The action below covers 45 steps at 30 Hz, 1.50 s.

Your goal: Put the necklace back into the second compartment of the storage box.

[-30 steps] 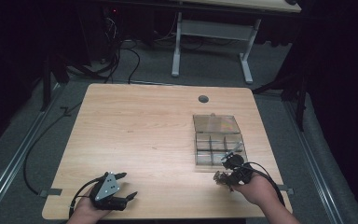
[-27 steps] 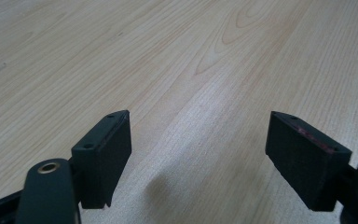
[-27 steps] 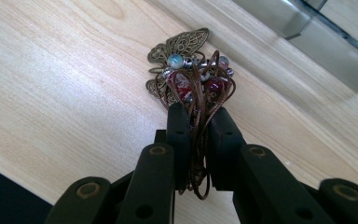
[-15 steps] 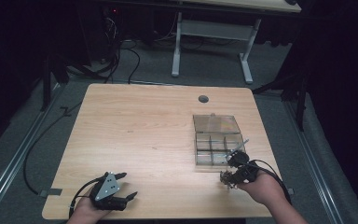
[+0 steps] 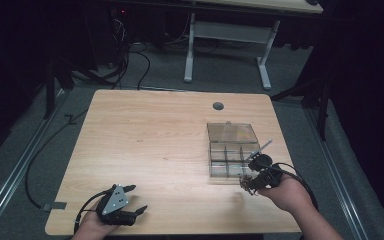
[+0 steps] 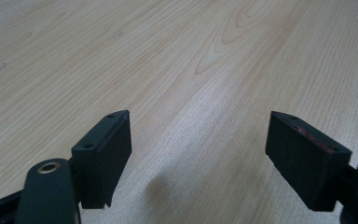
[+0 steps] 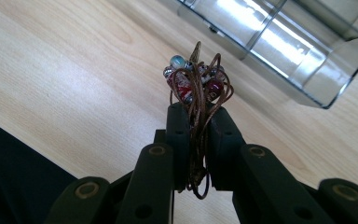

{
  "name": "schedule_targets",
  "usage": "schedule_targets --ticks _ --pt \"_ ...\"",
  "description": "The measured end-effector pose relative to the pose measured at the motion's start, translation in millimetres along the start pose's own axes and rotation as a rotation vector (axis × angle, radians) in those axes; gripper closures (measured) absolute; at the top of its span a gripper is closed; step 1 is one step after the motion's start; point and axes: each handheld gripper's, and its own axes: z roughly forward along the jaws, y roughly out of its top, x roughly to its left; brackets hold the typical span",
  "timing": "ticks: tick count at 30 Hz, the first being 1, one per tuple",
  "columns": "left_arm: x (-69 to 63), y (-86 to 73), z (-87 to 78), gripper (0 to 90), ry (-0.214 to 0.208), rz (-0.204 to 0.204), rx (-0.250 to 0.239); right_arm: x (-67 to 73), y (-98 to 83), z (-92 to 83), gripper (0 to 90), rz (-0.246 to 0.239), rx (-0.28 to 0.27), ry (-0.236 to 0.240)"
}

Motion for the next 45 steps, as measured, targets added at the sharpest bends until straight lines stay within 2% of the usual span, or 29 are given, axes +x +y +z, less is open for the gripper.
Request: schedule_targets --ticks 2,3,5,10,21,22,30,34,38,45 --pt "-0.1 0.0 0.0 23.1 0.000 0.001 -0.001 -1.0 2.1 -2.4 81.3 -0.004 -0.005 0.000" --pt "-0.2 0.0 0.0 23.1 0.001 0.001 -0.001 -0.5 3.2 -4.0 81.3 0.010 0.000 0.001" --pt "-0.1 -0.1 -0.1 23.1 0.001 0.001 -0.002 -2.6 5.9 -6.1 81.3 -0.008 -0.007 0.004" --pt "-0.1 -0.1 -0.2 23.0 0.000 0.001 -0.002 -5.0 15.2 -10.8 81.3 0.000 -0.006 0.005" --pt "0.1 -0.1 -0.2 23.0 -0.001 0.000 -0.002 -8.1 33.9 -16.3 81.3 -0.006 -0.006 -0.006" --pt "0.2 -0.1 -0.2 23.1 -0.001 0.000 -0.002 -9.8 36.0 -16.5 81.3 -0.019 -0.010 -0.009" --pt "0.3 -0.1 -0.2 23.0 -0.002 -0.001 -0.002 -16.5 52.4 -17.9 81.3 -0.010 -0.015 -0.019" --pt "0.4 0.0 -0.1 23.1 -0.003 -0.002 -0.002 -21.2 61.6 -13.8 81.3 -0.014 -0.021 -0.020" --pt "0.2 0.1 0.1 23.1 -0.005 0.001 -0.002 -25.4 68.1 -8.3 81.3 0.010 -0.013 -0.026" --pt "0.4 -0.1 -0.3 23.1 -0.007 0.000 -0.005 -36.3 80.6 2.7 81.3 0.020 -0.010 -0.038"
